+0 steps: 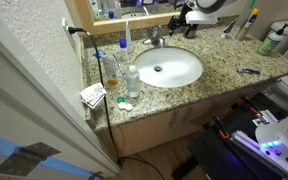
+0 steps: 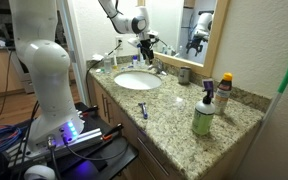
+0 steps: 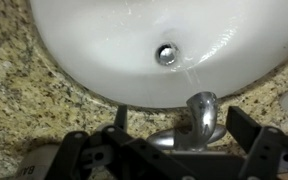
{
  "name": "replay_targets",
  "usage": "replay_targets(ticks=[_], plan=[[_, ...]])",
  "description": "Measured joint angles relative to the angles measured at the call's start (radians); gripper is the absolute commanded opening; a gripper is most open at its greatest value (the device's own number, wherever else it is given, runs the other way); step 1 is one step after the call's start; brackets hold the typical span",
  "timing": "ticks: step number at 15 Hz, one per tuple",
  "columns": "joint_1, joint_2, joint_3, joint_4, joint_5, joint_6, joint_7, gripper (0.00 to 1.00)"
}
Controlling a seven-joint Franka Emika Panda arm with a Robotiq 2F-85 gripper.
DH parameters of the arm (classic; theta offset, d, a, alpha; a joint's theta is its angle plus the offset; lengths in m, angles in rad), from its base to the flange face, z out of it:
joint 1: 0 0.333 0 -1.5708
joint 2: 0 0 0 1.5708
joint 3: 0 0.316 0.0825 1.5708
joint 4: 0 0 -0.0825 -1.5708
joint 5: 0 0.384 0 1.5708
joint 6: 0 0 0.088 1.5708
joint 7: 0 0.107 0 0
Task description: Close the tap
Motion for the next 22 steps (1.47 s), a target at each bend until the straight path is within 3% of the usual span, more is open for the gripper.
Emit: replay_targets(ticks=[2,6,13,20,22], plan=[[0.018,0.074,-0.007,0.072,-0.003,0.044,0.037,1.00],[0.043,0.188,-0.021,0.270,0.039,0.028,0.052,1.00],[0.060,0.205,-0.040,0.272,0.047,0.031,0.049,1.00],[0.071,0.350,-0.049,0.515,0.103,-0.052,0.041,1.00],[0.078,0.371,-0.057,0.539,0.103,-0.059,0.041,1.00]])
